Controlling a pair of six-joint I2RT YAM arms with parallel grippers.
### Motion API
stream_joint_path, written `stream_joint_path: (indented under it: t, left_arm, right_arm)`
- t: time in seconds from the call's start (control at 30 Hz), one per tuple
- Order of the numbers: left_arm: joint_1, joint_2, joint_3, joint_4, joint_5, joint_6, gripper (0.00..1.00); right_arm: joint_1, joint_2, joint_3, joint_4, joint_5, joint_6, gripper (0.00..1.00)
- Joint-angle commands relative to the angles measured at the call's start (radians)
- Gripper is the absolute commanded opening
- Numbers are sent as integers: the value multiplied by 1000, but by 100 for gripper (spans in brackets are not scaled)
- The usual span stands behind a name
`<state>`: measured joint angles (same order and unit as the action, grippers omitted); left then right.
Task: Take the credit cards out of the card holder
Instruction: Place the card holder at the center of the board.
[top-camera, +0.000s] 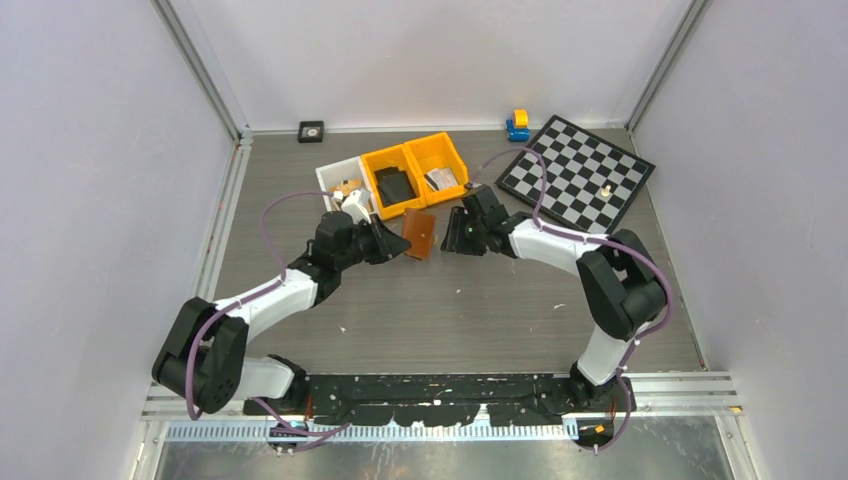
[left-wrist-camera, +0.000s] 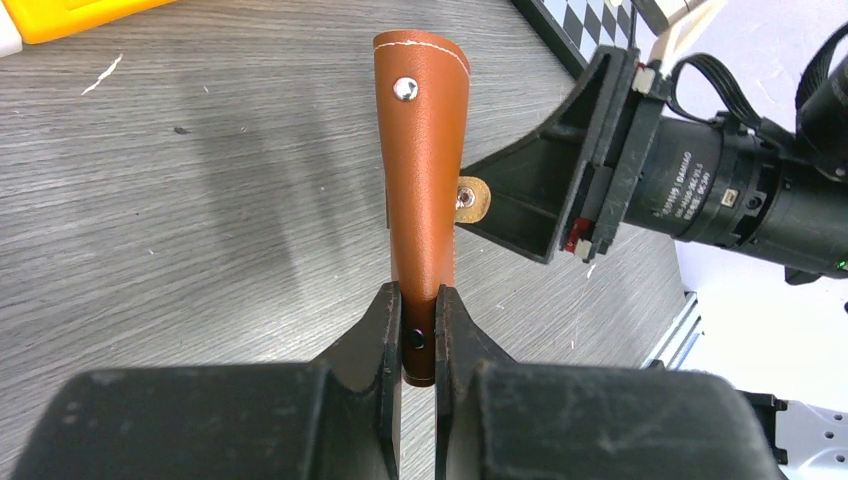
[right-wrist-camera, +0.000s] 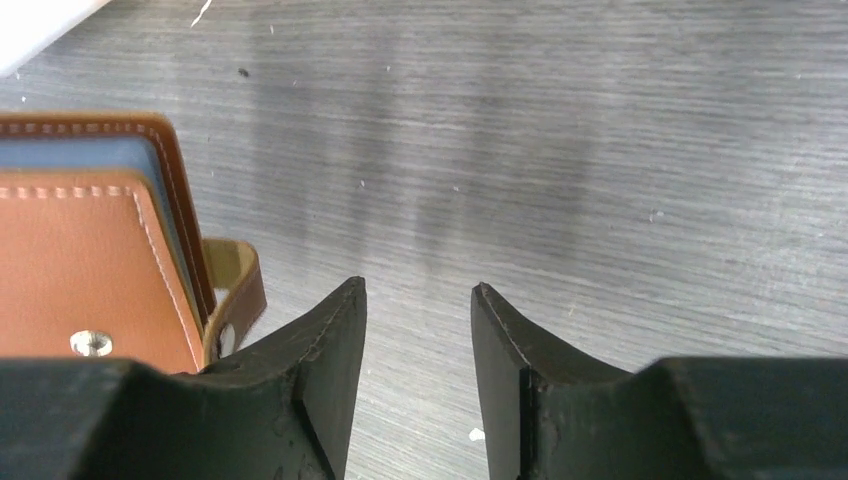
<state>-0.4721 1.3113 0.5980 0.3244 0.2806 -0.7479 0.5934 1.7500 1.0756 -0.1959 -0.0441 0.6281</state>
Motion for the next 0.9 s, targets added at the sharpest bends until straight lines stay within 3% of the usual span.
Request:
stream_joint_path:
  t: [0.0, 0.33, 0.63, 0.87]
  left_arm:
    - [1, -7, 36, 51, 15, 7, 0]
    - [1, 3, 36, 62, 32, -1, 0]
    - [1, 25, 37, 101, 71, -16, 0]
    - [1, 37, 37, 114, 83, -24, 0]
  right_arm:
    - [2, -116, -94, 181, -51, 31, 52]
    - [-1, -261, -230, 388, -77, 41, 58]
    - [0, -201, -201, 395, -139, 47, 57]
    - [-1, -144, -153, 329, -134, 46, 35]
